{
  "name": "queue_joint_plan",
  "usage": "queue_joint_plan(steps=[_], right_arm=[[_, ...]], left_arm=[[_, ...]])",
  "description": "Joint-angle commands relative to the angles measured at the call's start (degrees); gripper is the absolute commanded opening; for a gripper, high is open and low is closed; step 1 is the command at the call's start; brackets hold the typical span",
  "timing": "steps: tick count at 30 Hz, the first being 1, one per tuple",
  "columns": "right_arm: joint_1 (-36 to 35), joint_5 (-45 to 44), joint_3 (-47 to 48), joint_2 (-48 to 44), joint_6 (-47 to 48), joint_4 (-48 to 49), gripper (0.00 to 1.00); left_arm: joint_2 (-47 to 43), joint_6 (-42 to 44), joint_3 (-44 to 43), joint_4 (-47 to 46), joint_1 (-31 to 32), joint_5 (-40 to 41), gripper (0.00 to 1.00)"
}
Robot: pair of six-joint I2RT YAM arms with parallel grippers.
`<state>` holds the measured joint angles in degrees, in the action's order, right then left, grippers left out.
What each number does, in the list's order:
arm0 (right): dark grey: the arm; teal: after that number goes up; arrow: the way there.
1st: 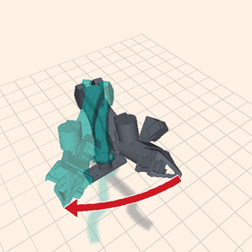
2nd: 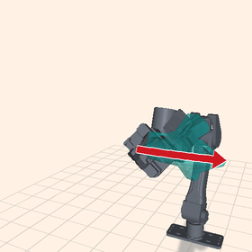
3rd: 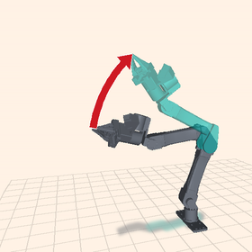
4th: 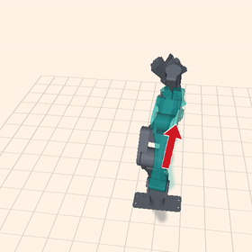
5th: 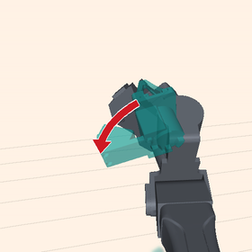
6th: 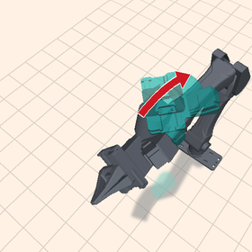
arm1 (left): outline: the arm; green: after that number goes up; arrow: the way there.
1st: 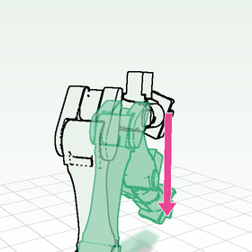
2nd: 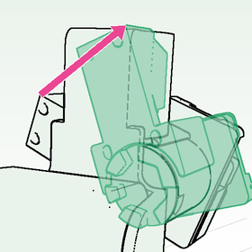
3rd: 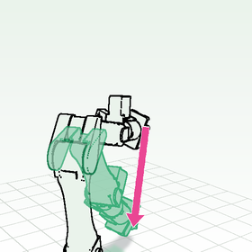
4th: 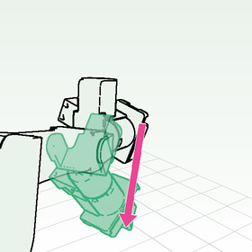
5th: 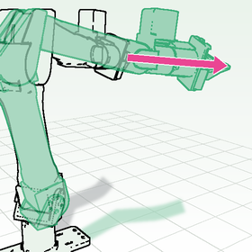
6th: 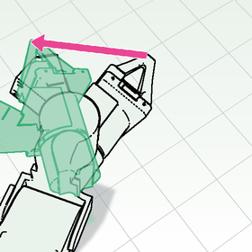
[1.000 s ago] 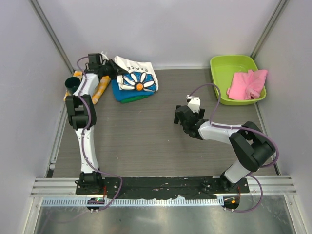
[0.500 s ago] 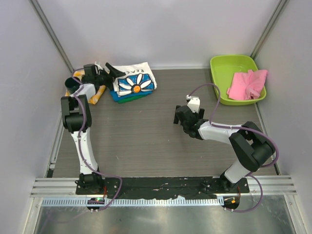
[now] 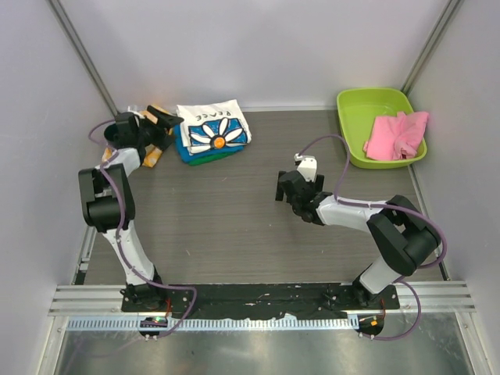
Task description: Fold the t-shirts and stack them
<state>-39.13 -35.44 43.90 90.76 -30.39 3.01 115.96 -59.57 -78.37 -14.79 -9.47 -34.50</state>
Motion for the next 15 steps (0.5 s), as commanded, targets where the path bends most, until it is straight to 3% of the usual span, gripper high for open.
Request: queue_joint_plan(steps=[1,7,15], right_arm=[[-0.77,0.90,2.15,-3.22,0.86,1.48,1.00],[-1.38,0.20,6.89,-2.79,2.43,-2.65,1.00],[-2.53,1.16,12.25,-3.92,6.66,-6.16,1.00]], left_arm=[[-12.49,2.70,6.46,1.85,0.33,8.29,0.90],[-31.56,8.94,14.55,16.09,3.23,22.26,0.96],[-41.61,13.16,15.18,23.05,8.94,23.87,0.99]])
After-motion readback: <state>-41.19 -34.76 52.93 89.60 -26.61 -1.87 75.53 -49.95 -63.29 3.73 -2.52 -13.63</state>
